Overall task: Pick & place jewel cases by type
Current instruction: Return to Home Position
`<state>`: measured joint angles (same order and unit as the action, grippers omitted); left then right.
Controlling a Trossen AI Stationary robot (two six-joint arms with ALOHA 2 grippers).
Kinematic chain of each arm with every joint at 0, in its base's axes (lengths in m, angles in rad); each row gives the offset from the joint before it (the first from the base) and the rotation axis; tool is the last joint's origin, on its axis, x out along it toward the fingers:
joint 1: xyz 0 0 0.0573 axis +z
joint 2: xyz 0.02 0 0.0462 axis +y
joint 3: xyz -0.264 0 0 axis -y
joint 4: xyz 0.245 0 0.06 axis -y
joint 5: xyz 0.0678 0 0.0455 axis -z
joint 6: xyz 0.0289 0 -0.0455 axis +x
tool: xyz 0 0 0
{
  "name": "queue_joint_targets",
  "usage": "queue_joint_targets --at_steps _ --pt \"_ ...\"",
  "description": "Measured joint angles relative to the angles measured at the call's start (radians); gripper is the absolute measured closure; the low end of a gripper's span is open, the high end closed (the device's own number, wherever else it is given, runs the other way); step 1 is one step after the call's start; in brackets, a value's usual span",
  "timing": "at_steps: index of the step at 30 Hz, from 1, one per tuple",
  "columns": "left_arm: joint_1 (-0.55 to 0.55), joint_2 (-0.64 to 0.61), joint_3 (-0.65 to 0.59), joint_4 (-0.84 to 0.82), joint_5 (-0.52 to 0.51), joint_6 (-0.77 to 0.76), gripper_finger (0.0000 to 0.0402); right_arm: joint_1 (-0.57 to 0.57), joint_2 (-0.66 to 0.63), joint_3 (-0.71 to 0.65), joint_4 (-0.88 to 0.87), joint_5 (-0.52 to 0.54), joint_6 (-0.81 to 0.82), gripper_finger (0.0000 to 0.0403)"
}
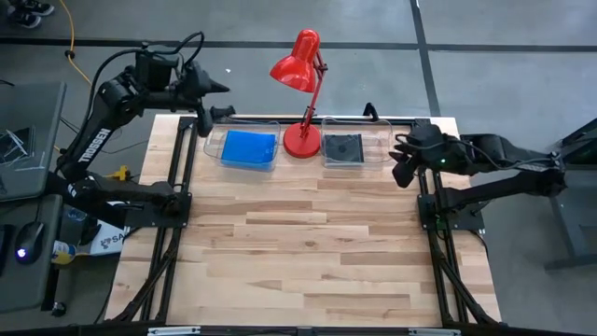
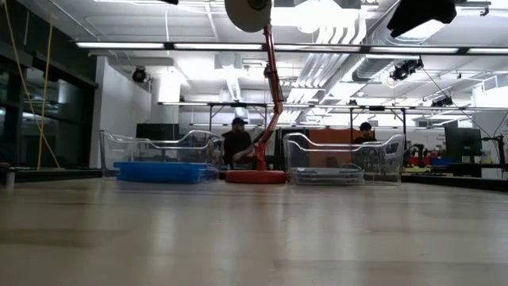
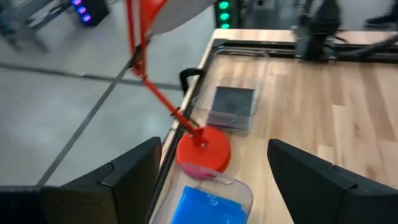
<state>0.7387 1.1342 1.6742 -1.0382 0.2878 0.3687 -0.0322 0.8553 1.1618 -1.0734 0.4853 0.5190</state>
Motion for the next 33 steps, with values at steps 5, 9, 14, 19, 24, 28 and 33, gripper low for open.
queue_joint_targets --at_steps 5,9,14,19,24,28,33 --pt "0.0 -0.008 0.0 0.0 0.077 0.065 0.011 0.0 -0.071 0.0 0.0 -0.003 0.027 0.0295" --pt "0.0 -0.033 0.0 -0.001 0.086 0.093 0.011 0.0 -0.147 0.0 0.0 -0.003 0.031 0.0295" --pt "0.0 -0.116 -0.013 -0.002 0.118 0.106 0.011 0.0 -0.235 0.001 -0.001 -0.002 0.064 0.0295" --pt "0.0 -0.296 -0.25 0.133 0.119 0.032 0.011 0.0 -0.273 0.001 -0.008 0.004 0.07 0.0295" --pt "0.0 -0.513 -0.593 0.405 0.155 -0.119 0.011 0.0 -0.274 0.001 -0.008 0.004 0.075 0.0295" --pt "0.0 -0.654 -0.813 0.557 0.157 -0.244 0.011 0.0 -0.275 0.001 -0.007 0.023 0.063 0.0295" --pt "0.0 -0.785 -1.026 0.745 0.155 -0.379 0.011 0.0 -0.28 -0.022 0.056 0.103 0.064 0.0295"
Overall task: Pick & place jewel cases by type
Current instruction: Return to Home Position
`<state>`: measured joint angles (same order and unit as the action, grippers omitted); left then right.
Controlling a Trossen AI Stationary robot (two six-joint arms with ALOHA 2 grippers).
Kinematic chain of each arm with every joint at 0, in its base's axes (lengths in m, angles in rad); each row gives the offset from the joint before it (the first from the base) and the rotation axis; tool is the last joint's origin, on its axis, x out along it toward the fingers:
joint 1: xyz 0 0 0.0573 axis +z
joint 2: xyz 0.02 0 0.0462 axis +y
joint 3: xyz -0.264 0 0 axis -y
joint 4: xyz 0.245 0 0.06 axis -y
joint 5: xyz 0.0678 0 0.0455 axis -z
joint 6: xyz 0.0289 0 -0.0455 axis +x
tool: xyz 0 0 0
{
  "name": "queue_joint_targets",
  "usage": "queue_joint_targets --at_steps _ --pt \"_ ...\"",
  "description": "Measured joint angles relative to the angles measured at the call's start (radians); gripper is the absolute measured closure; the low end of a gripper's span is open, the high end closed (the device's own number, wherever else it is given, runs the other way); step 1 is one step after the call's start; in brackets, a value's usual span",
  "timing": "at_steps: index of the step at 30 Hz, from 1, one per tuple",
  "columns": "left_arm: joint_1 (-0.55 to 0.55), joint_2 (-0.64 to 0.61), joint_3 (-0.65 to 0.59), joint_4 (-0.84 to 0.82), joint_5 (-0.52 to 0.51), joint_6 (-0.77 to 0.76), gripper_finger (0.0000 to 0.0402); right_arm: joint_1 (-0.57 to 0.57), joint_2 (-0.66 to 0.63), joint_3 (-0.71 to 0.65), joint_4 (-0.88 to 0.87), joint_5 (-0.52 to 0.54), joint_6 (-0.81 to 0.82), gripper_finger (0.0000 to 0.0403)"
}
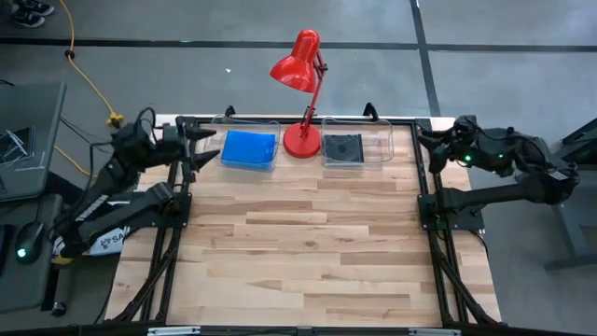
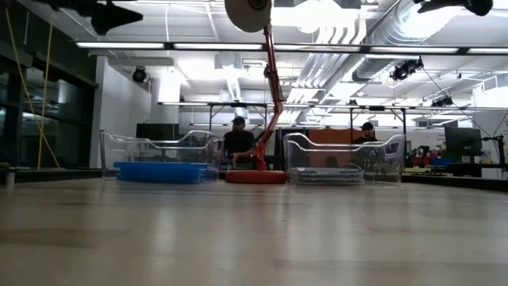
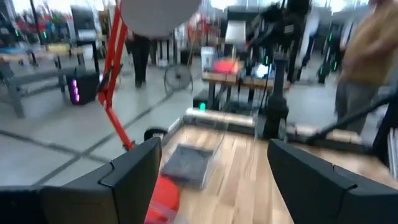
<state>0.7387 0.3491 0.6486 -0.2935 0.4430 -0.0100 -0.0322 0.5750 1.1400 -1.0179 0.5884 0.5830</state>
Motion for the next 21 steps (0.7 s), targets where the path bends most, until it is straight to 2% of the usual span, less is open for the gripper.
queue_joint_targets --at_steps 3,7,14,18,21 --pt "0.0 -0.04 -0.092 0.123 0.006 -0.06 0.011 0.0 -0.028 -0.1 0.167 0.002 -0.021 0.0295" --pt "0.0 -0.043 -0.193 0.221 0.034 -0.122 0.011 0.0 -0.054 -0.285 0.437 -0.061 -0.034 0.0295" --pt "-0.061 -0.038 -0.276 0.262 0.015 -0.121 0.011 0.0 -0.043 -0.537 0.885 -0.127 -0.014 0.0295" --pt "-0.146 -0.037 -0.33 0.344 -0.042 -0.12 0.011 0.0 -0.038 -0.61 1.019 -0.112 0.003 0.0295" --pt "-0.223 -0.038 -0.365 0.364 -0.103 -0.117 0.011 0.0 -0.037 -0.623 1.037 -0.102 0.005 0.0295"
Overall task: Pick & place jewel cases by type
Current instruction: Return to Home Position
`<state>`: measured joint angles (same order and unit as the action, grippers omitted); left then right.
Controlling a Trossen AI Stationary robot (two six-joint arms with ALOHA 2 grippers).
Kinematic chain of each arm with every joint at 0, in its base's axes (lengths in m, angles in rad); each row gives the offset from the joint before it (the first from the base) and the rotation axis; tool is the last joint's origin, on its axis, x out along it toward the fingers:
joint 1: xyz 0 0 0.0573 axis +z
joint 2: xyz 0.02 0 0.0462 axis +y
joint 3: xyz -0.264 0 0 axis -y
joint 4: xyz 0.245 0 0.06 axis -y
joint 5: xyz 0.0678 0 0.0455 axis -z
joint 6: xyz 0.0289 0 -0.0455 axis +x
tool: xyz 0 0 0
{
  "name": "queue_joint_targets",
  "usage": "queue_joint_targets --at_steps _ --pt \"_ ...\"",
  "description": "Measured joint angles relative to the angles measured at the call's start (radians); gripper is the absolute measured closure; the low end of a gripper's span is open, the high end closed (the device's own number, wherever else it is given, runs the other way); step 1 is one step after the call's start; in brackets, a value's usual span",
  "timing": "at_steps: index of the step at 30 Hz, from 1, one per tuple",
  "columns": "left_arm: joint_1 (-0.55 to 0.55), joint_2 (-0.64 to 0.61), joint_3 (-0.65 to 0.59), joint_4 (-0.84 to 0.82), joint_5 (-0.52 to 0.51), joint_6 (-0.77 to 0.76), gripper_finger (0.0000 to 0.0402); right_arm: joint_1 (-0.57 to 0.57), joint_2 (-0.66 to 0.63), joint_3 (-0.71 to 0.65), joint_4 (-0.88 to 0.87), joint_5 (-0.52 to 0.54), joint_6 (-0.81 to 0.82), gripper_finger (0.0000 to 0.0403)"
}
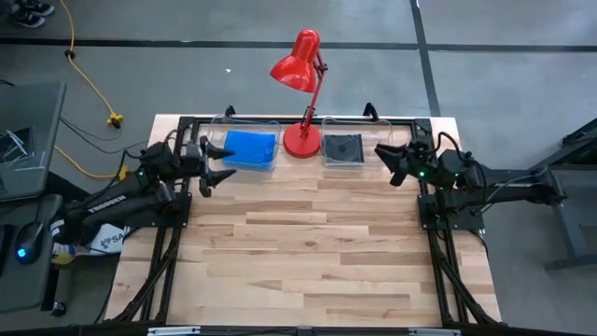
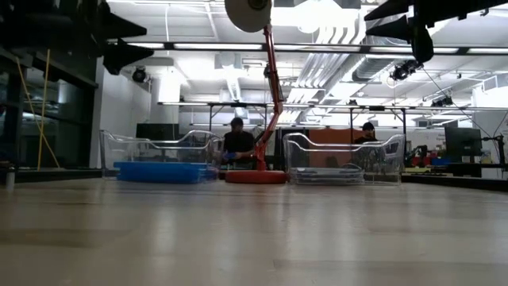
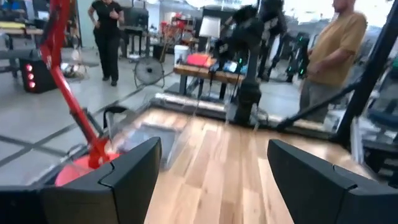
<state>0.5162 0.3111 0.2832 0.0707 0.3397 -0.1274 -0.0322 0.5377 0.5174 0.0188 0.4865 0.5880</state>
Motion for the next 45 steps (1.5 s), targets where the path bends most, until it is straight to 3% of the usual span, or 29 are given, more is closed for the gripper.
queue_joint_targets --at_steps 5,13,28,39,45 --pt "-0.108 0.0 -0.048 -0.005 -0.132 0.028 0.011 0.0 -0.001 0.0 0.008 0.001 -0.002 0.0295" --pt "-0.205 -0.027 -0.126 0.0 -0.242 0.029 0.011 0.0 0.005 0.0 -0.01 0.001 -0.017 0.0295" --pt "-0.202 -0.284 -0.26 -0.006 -0.243 -0.004 0.011 0.0 0.006 0.001 0.009 0.025 -0.052 0.0295" --pt "-0.202 -0.303 -0.266 -0.043 -0.23 0.009 0.011 0.025 0.003 -0.3 0.573 0.023 -0.046 0.0295" --pt "-0.202 -0.303 -0.267 -0.043 -0.217 0.018 0.011 0.09 0.003 -0.39 0.628 0.023 0.02 0.0295"
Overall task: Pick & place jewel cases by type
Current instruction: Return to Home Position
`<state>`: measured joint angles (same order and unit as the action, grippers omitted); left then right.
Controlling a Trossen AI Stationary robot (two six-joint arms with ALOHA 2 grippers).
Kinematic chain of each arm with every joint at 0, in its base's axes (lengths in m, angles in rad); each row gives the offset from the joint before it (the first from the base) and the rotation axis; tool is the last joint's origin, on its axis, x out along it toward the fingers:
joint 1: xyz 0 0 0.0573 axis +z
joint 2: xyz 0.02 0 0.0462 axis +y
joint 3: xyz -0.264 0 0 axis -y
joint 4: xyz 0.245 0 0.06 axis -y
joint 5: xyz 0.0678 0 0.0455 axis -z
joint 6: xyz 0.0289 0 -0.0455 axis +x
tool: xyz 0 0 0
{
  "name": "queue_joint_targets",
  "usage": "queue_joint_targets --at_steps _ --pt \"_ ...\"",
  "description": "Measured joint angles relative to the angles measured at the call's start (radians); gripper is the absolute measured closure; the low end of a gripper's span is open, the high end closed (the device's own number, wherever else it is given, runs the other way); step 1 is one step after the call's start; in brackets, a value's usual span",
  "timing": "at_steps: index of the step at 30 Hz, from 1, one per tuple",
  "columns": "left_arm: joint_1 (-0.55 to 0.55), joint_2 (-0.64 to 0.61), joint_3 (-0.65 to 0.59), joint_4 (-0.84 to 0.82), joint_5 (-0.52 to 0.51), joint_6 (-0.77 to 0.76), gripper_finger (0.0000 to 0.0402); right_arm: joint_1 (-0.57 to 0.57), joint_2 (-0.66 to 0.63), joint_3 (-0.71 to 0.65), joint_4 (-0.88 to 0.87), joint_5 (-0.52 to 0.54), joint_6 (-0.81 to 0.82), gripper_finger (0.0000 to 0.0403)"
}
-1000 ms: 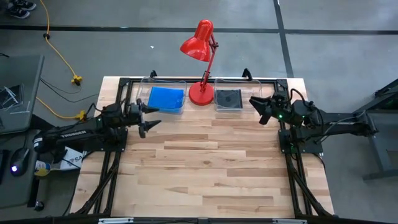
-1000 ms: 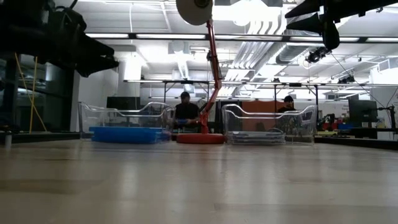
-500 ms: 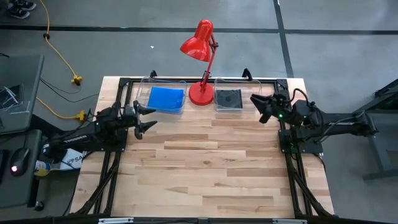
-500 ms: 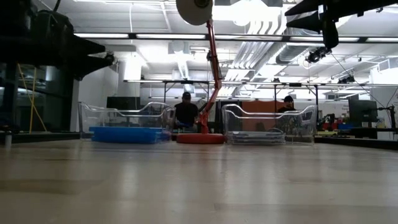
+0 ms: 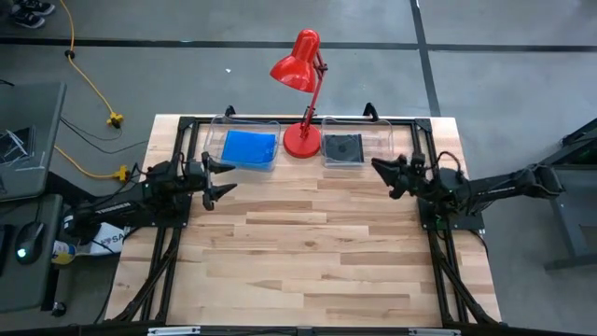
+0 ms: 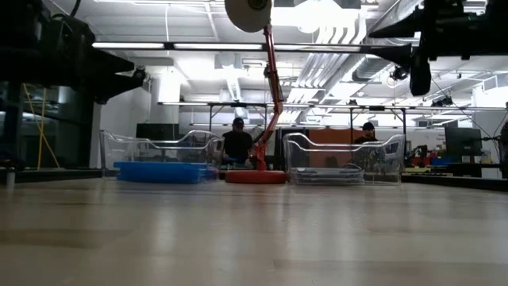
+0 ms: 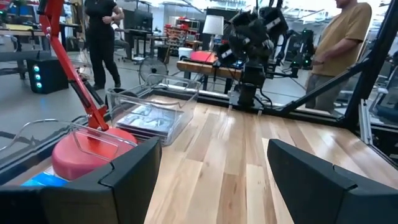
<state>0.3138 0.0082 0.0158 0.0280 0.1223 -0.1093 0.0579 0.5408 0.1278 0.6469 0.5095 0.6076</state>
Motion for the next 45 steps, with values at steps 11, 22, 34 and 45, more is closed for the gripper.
queue_joint_targets --at_steps 11,22,34,45 --pt "0.0 0.0 -0.001 -0.002 -0.002 0.026 0.011 0.094 -0.011 -0.048 -0.037 0.077 0.021 0.0295" --pt "0.0 0.0 -0.002 -0.009 -0.046 0.026 0.011 0.137 -0.206 -0.048 -0.037 0.173 -0.189 0.0295" --pt "0.0 -0.001 0.028 -0.023 -0.065 0.051 0.011 0.208 -0.538 -0.045 -0.426 0.179 -0.183 0.0295" --pt "0.0 -0.002 0.04 -0.03 -0.04 0.034 0.011 0.227 -0.535 0.074 -0.824 0.18 -0.163 0.0295"
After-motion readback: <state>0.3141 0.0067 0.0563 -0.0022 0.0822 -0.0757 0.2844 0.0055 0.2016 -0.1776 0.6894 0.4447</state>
